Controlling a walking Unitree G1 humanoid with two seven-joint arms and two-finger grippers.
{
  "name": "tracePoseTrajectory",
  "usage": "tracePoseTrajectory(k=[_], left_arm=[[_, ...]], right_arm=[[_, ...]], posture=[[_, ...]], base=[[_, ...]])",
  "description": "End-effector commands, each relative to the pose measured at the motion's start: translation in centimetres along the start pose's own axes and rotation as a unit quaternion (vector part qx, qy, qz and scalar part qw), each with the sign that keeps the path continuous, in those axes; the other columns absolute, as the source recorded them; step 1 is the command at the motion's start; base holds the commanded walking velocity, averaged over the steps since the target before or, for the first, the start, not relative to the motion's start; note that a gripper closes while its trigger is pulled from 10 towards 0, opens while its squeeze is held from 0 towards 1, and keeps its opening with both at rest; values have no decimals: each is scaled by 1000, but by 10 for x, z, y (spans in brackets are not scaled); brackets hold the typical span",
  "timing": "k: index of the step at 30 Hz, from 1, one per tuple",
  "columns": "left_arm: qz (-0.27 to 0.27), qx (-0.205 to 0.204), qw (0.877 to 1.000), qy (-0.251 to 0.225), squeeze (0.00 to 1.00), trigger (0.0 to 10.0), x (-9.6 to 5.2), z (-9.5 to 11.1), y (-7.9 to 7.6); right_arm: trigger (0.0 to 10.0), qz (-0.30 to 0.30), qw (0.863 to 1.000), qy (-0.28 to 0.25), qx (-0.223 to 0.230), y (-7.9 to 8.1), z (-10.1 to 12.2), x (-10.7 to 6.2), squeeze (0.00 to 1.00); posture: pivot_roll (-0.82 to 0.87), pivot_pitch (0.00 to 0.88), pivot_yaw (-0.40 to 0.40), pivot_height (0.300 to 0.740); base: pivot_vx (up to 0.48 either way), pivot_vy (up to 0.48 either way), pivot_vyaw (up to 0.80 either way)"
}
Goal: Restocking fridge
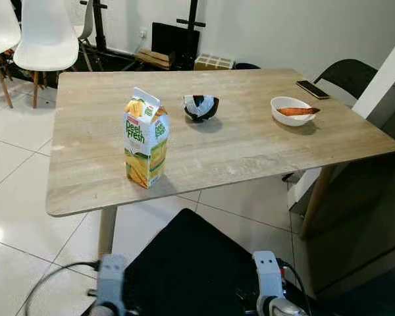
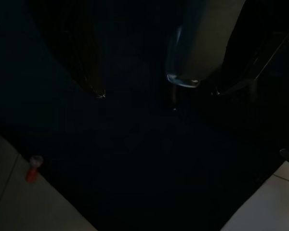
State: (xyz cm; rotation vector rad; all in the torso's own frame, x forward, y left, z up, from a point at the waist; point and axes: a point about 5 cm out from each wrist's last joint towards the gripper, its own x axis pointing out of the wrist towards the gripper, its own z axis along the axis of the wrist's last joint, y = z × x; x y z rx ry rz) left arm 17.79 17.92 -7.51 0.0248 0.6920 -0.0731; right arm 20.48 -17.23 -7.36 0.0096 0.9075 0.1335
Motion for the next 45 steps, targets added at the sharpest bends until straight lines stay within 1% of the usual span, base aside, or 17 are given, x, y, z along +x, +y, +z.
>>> tracePoseTrajectory(k=[1,13,19,22,26,28,37,45], left_arm=[[-3,-1,1000,8,0,10000,-3,-6,-2],[14,-3,1000,11,0,10000,-7,-12,3],[23,-4,999,24,0,10000,-11,-20,8],[24,-4,999,25,0,10000,-12,-20,9],[49,-19,998,26,0,10000,-13,-21,15],[52,-20,998,29,0,10000,-13,-21,17],[62,-22,997,43,0,10000,-16,-28,17],[64,-27,996,51,0,10000,-18,-32,15]], right_arm=[[10000,3,1000,4,-4,-1,-2,0,0],[10000,16,1000,11,-12,7,-6,0,0],[10000,17,1000,10,-11,10,-6,1,0],[10000,17,1000,9,-11,10,-6,1,0],[10000,15,1000,9,-9,9,-7,0,0],[10000,13,1000,10,-9,8,-8,0,0],[10000,11,1000,14,-20,3,-10,-1,0],[10000,15,999,14,-29,4,-8,-1,0]], posture=[[2,27,-117,740],[27,33,-126,740],[26,33,-108,740],[24,32,-106,740],[15,32,-104,740],[14,34,-106,740],[11,32,-120,740],[14,32,-130,740]], base=[[0,0,0],[0,0,0],[0,0,0],[0,0,0],[0,0,0],[0,0,0],[0,0,0],[0,0,0]])
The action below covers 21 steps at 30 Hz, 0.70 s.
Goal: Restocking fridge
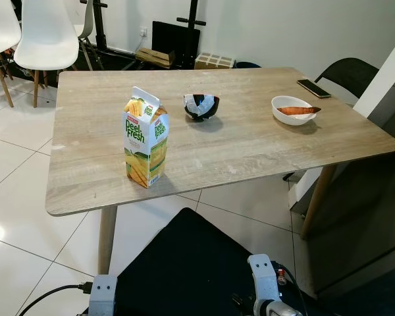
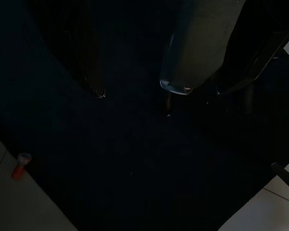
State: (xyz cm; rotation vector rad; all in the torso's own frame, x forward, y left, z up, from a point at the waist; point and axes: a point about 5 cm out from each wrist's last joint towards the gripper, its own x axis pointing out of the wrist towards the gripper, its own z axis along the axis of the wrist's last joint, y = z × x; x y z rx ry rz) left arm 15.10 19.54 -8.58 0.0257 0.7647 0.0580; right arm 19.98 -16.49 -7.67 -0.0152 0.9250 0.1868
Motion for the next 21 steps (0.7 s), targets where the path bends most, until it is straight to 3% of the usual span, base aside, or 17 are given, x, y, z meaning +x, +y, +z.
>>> tracePoseTrajectory(k=[1,21], left_arm=[[6,-5,1000,16,0,10000,-2,-7,2],[17,-4,999,42,0,10000,-7,-18,13]], right_arm=[[10000,-2,1000,4,-9,-4,-2,-1,0],[10000,6,999,5,-33,-1,-1,-1,0]], posture=[[17,28,-133,740],[24,4,-121,740]], base=[[0,0,0],[0,0,0]])
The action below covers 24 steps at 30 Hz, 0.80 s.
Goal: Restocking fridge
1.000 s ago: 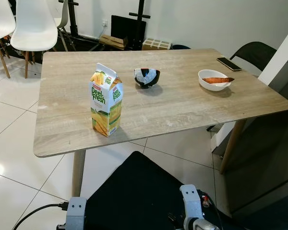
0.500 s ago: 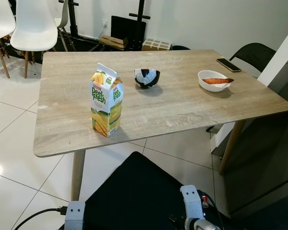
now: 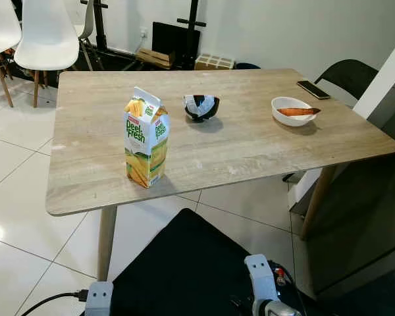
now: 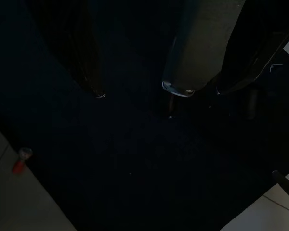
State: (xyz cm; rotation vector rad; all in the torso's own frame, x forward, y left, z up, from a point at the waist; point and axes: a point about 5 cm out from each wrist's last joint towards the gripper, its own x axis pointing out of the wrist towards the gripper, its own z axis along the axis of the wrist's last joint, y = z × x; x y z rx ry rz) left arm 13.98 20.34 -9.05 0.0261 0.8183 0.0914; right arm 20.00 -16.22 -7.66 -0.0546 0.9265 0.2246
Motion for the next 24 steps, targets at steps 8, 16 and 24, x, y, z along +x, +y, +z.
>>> tracePoseTrajectory(k=[8,16,24], left_arm=[[-2,5,1000,14,0,10000,-3,-7,5],[-5,8,1000,11,0,10000,-2,-6,2],[-7,9,1000,11,0,10000,-2,-5,-1]], right_arm=[[10000,-2,1000,3,-11,-3,-3,-1,0],[10000,-3,1000,5,-14,-4,-5,-2,0],[10000,-4,1000,5,-15,-6,-4,-2,0]], posture=[[20,0,-116,740],[16,0,-113,740],[12,0,-117,740]], base=[[0,0,0],[0,0,0],[0,0,0]])
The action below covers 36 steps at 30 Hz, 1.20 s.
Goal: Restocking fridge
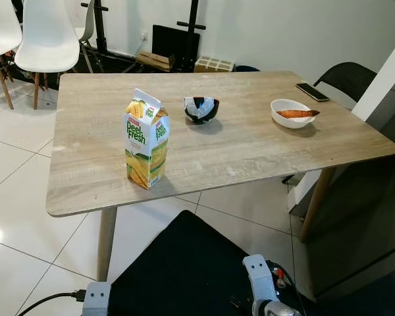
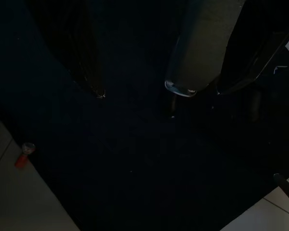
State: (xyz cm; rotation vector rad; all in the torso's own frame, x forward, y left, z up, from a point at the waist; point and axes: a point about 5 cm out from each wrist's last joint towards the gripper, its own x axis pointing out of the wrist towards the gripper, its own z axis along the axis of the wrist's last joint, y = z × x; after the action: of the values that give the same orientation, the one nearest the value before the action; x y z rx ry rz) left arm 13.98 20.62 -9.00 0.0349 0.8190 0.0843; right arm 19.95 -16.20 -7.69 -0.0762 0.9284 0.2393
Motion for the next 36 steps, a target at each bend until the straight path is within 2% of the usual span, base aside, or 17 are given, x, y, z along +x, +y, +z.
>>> tracePoseTrajectory(k=[1,9,14,16,23,26,30,36], left_arm=[[-6,3,1000,11,0,10000,-1,-5,-4],[-4,6,1000,4,0,10000,1,0,-4],[1,13,1000,-26,0,10000,5,16,4],[12,19,998,-56,0,10000,9,32,11],[22,22,997,-69,0,10000,9,37,15],[15,25,997,-69,0,10000,9,35,11],[10,19,997,-69,0,10000,8,30,1],[5,16,998,-67,0,10000,6,26,-6]], right_arm=[[10000,-5,1000,3,-3,-6,-4,-2,0],[10000,-19,1000,-7,5,-9,0,-2,0],[10000,-25,1000,-9,10,-9,-1,-2,0],[10000,-25,1000,-12,15,-7,-1,-2,0],[10000,-28,999,-8,19,-10,-6,-4,0],[10000,-36,999,-12,30,-13,-6,-5,0],[10000,-41,999,4,17,-18,-14,-7,0],[10000,-37,999,-6,21,-16,-8,-5,0]], posture=[[12,0,-117,740],[11,8,-115,740],[11,21,-108,740],[3,25,-96,740],[-18,37,-75,740],[-15,42,-78,740],[-9,39,-90,740],[-3,36,-98,740]], base=[[0,0,0],[0,0,0],[0,0,0],[0,0,0],[0,0,0],[0,0,0],[0,0,0],[0,0,0]])
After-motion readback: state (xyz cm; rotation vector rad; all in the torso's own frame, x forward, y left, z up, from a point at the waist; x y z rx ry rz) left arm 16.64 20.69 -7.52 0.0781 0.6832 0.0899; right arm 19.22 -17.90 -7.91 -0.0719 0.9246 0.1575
